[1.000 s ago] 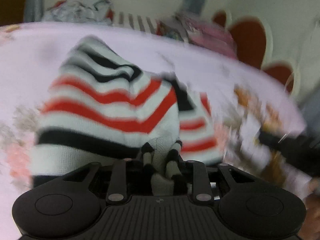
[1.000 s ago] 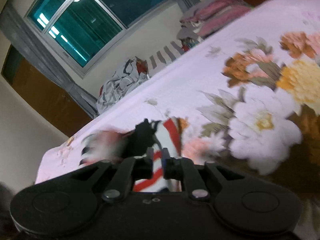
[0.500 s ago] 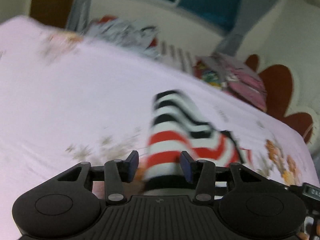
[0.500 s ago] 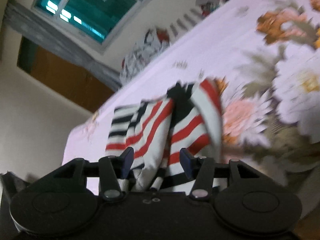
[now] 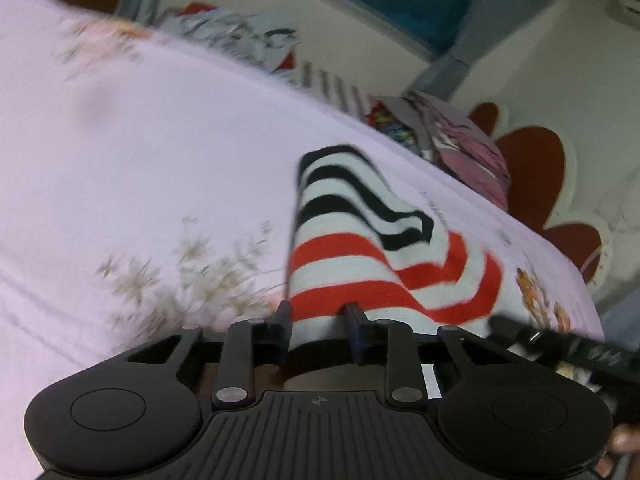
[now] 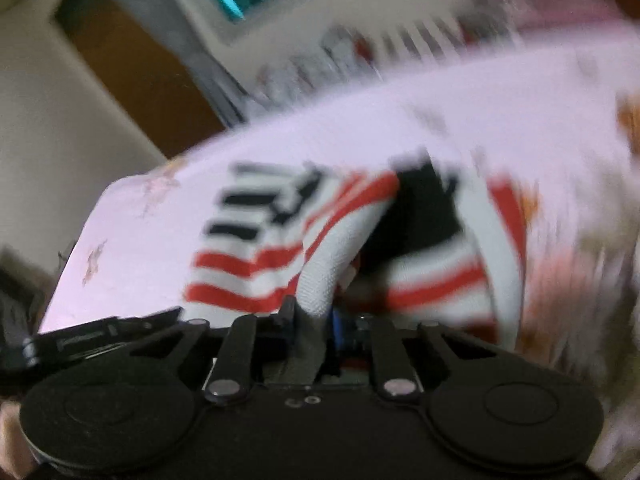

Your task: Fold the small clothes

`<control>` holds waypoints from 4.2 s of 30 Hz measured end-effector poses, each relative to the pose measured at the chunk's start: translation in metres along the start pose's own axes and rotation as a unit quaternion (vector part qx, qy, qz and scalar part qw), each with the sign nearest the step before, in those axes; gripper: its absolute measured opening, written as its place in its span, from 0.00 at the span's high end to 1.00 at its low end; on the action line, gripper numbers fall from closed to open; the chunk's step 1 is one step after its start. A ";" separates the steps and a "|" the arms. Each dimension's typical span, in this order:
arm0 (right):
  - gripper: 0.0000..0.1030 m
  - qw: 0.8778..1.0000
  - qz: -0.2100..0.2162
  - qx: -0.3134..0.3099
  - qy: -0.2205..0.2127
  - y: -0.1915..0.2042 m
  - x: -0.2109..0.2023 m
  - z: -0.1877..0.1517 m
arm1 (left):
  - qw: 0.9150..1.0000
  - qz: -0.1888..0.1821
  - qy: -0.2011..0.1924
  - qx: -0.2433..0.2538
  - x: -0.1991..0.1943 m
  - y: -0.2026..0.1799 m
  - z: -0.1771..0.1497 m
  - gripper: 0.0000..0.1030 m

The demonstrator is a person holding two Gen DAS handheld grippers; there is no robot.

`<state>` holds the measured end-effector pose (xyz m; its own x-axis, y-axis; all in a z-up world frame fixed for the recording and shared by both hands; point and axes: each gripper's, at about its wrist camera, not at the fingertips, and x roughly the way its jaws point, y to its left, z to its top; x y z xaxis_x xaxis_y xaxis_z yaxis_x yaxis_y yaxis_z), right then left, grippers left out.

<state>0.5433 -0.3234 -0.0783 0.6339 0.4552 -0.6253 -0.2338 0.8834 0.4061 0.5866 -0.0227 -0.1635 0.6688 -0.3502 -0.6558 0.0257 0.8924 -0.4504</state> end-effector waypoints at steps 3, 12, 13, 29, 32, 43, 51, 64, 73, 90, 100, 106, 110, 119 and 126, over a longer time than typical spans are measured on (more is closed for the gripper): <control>0.84 0.999 0.002 -0.039 -0.032 -0.005 -0.032 0.003 | 0.999 -0.027 0.000 0.033 -0.002 -0.023 0.003 0.72; 0.85 0.995 -0.004 0.103 -0.014 -0.096 -0.022 -0.044 | 0.976 0.026 0.049 0.212 0.023 -0.110 -0.012 0.72; 0.85 0.995 -0.007 0.101 -0.018 -0.094 -0.024 -0.044 | 0.977 0.026 0.048 0.205 0.021 -0.109 -0.011 0.72; 0.84 0.997 -0.015 0.082 0.006 -0.090 -0.027 -0.032 | 0.975 0.012 0.066 0.212 0.024 -0.110 -0.007 0.73; 0.83 0.997 -0.024 0.066 0.023 -0.087 -0.020 -0.040 | 0.972 0.010 0.061 0.229 0.020 -0.105 -0.012 0.73; 0.82 0.998 -0.016 -0.055 0.010 -0.033 -0.076 -0.044 | 0.974 -0.001 0.054 0.218 -0.036 -0.104 -0.041 0.72; 0.87 0.995 -0.046 -0.080 0.040 -0.037 -0.063 -0.046 | 0.980 -0.014 0.063 0.190 -0.033 -0.095 -0.037 0.72; 0.86 0.986 -0.147 -0.065 0.045 -0.065 0.041 0.022 | 0.964 0.080 0.058 0.246 0.064 -0.110 0.027 0.72; 0.80 0.991 -0.098 -0.089 0.021 -0.034 -0.007 0.011 | 0.950 0.098 0.034 0.294 0.022 -0.128 0.011 0.72; 0.99 0.987 -0.071 -0.139 0.048 -0.025 -0.036 -0.056 | 0.954 0.124 0.045 0.268 -0.025 -0.109 -0.045 0.72; 0.35 0.998 -0.042 -0.032 -0.015 -0.052 -0.066 -0.040 | 0.954 0.147 -0.002 0.260 -0.045 -0.109 -0.033 0.05; 0.38 0.991 0.044 0.129 0.012 -0.110 -0.047 -0.027 | 0.975 0.104 0.022 0.196 -0.026 -0.091 -0.013 0.05; 0.38 0.977 0.054 0.201 0.035 -0.139 -0.026 -0.025 | 0.984 0.087 0.043 0.149 -0.007 -0.076 -0.006 0.06; 0.36 0.966 0.088 0.237 0.057 -0.146 0.001 -0.033 | 0.993 0.052 0.074 0.078 0.024 -0.055 0.000 0.18; 0.36 0.971 0.085 0.211 0.079 -0.130 0.010 -0.025 | 0.993 0.039 0.090 0.064 0.045 -0.057 0.002 0.18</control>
<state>0.5617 -0.4304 -0.1542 0.4832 0.6317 -0.6063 0.0188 0.6848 0.7285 0.6167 -0.0888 -0.1656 0.5298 -0.3134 -0.7881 0.0810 0.9437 -0.3208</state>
